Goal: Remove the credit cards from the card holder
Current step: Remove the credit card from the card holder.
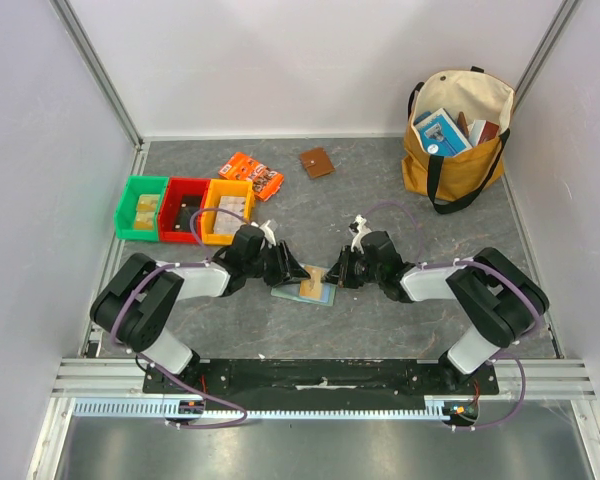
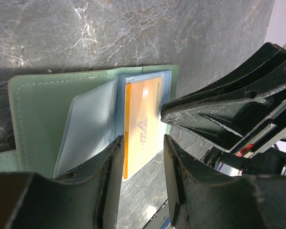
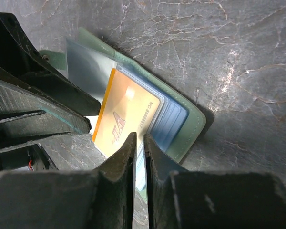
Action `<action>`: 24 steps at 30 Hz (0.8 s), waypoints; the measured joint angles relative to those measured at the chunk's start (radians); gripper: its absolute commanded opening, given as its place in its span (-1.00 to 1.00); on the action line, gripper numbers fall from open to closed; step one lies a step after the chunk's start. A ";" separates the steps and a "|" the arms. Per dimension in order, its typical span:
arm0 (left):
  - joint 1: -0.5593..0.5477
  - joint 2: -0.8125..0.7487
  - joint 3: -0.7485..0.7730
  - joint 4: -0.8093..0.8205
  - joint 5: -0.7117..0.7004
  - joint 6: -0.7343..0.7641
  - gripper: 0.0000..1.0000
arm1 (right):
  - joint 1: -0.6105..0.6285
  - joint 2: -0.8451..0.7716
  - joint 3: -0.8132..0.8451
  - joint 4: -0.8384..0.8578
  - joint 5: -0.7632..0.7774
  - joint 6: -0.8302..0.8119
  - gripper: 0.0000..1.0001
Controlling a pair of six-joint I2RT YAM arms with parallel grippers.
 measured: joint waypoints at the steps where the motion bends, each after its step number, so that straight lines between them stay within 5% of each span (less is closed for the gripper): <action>1: 0.001 0.003 -0.004 0.007 0.006 -0.004 -0.11 | -0.001 0.003 0.000 0.007 -0.003 0.002 -0.67; 24: 0.006 0.007 -0.062 0.055 0.011 -0.085 -0.30 | -0.008 0.072 -0.002 0.117 -0.048 0.009 -0.67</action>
